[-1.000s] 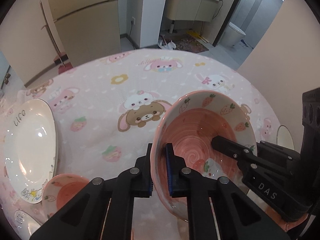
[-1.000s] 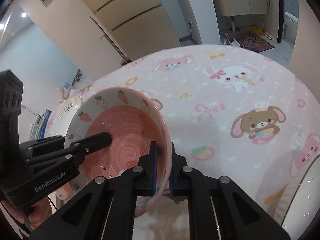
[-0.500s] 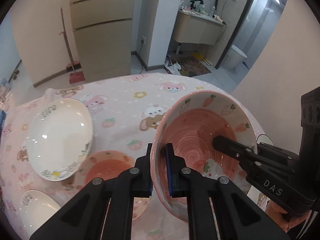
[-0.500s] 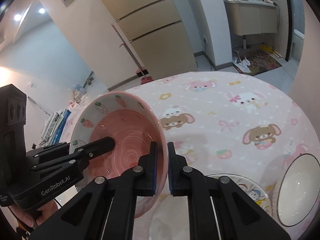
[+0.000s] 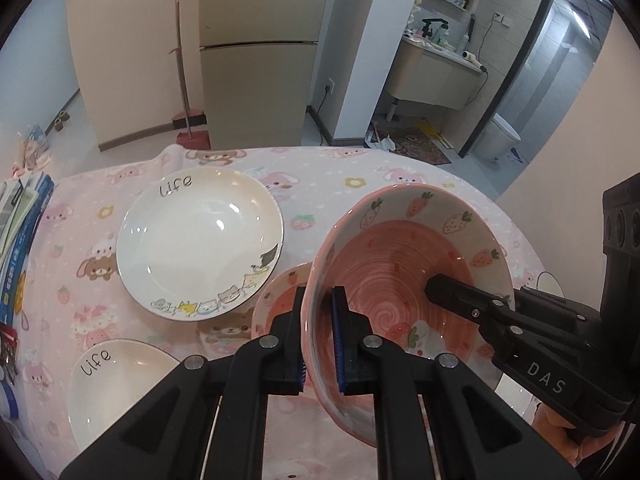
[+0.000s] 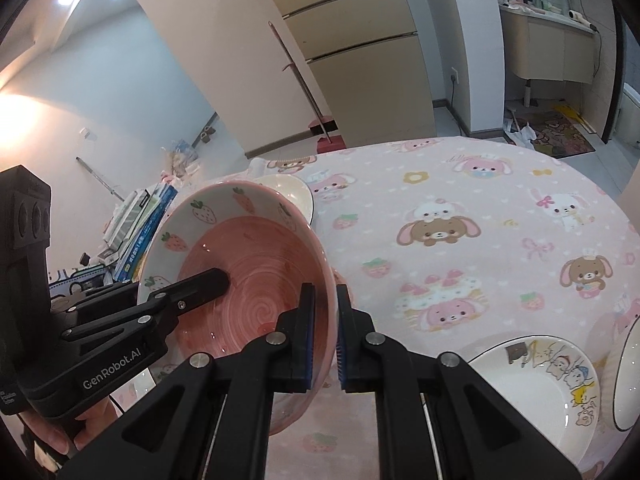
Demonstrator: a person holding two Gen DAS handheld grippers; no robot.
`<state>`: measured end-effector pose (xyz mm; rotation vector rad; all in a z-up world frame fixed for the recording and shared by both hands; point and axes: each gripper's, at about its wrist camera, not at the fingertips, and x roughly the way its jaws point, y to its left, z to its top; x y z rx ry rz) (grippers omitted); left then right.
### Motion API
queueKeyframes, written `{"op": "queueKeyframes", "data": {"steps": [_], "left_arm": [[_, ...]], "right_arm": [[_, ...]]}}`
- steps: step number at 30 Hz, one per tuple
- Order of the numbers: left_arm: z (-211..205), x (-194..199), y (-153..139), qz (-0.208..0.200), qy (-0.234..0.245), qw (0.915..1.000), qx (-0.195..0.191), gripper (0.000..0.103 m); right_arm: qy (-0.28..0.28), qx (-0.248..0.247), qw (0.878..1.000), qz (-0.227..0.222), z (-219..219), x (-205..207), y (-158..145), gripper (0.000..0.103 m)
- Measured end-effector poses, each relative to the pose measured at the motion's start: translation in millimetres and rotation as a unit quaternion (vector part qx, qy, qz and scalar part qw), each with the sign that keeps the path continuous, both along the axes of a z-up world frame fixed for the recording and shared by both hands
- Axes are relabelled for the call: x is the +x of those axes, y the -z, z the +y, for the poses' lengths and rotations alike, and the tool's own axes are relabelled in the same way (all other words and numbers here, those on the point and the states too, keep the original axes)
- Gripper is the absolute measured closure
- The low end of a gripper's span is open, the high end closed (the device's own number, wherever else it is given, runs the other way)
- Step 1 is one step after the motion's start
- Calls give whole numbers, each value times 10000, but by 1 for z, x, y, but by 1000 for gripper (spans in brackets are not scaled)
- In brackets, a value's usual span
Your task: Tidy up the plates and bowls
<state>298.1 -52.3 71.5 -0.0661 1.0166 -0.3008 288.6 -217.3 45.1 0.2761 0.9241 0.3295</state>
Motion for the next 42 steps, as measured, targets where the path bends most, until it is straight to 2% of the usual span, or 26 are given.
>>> {"op": "queueKeyframes", "data": {"steps": [16, 24, 31, 38, 42], "left_arm": [[18, 21, 63, 644, -97, 9979, -47, 92], [26, 26, 80, 863, -133, 9961, -141, 92], [20, 24, 80, 879, -134, 9960, 26, 91], [24, 23, 77, 959, -207, 9951, -102, 91], [23, 20, 70, 907, -219, 9956, -49, 91]], "right_arm": [[-48, -100, 9980, 623, 22, 26, 43, 94], [-70, -192, 9973, 711, 28, 31, 52, 94], [13, -248, 9972, 708, 25, 30, 53, 96], [3, -269, 9970, 727, 24, 29, 51, 97], [57, -386, 9969, 685, 24, 27, 49, 97]]}}
